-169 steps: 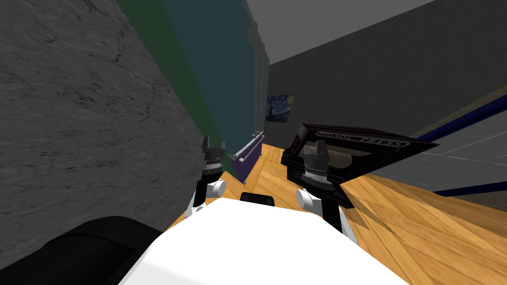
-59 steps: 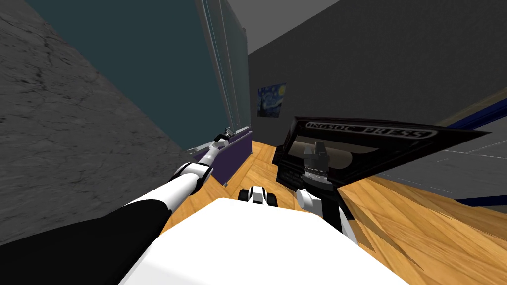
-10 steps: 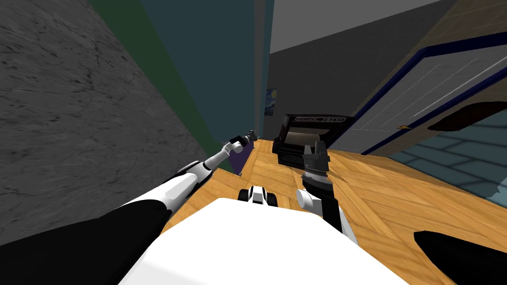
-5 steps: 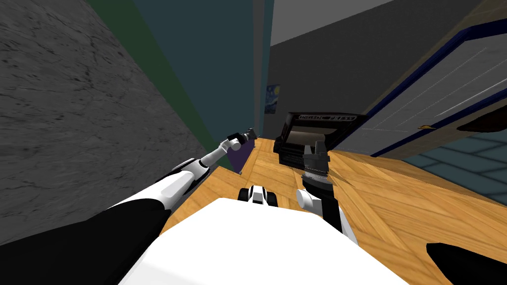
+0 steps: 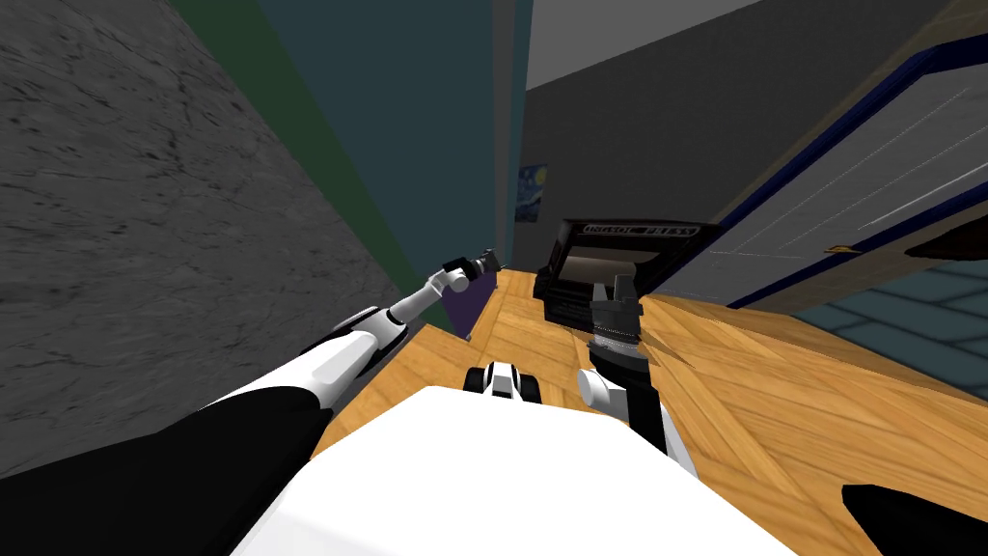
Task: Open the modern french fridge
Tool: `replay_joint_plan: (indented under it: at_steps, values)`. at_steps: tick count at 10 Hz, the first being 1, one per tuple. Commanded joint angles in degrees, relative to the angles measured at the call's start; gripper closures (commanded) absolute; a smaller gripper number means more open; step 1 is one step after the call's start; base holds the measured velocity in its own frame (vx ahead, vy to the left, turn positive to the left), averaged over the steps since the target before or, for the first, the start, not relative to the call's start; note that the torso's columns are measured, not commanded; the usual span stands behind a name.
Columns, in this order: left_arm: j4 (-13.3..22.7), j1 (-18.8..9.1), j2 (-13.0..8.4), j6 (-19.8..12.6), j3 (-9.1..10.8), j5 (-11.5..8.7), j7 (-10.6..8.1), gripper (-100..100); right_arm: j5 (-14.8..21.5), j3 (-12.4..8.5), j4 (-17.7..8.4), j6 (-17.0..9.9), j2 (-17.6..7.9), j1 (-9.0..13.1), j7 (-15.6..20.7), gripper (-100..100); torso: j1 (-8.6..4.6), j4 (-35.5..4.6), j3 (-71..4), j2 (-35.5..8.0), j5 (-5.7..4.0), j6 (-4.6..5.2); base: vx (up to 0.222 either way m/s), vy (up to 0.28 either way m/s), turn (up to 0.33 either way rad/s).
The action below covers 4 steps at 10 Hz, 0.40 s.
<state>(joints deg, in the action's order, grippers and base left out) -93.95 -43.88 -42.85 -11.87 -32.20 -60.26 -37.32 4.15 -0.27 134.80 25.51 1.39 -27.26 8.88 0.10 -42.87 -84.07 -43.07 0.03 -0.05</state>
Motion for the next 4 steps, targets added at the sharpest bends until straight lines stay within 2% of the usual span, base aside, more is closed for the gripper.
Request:
replay_joint_plan:
  at_steps: [1,4]
  values:
    - [0.1,0.2,0.0,-0.2,-0.22,0.0,0.02,0,0.0,0.0,0.0,0.0,0.0,0.0,0.0,0,-0.02,0.1,-0.2,0.3,-0.01,0.01,0.0,0.0,0.0]
    - [0.3,0.6,0.0,-0.6,-0.64,0.0,0.05,0,0.0,0.0,0.0,0.0,0.0,0.0,0.0,0,-0.09,0.4,-0.5,0.7,-0.03,0.04,0.0,0.0,0.0]
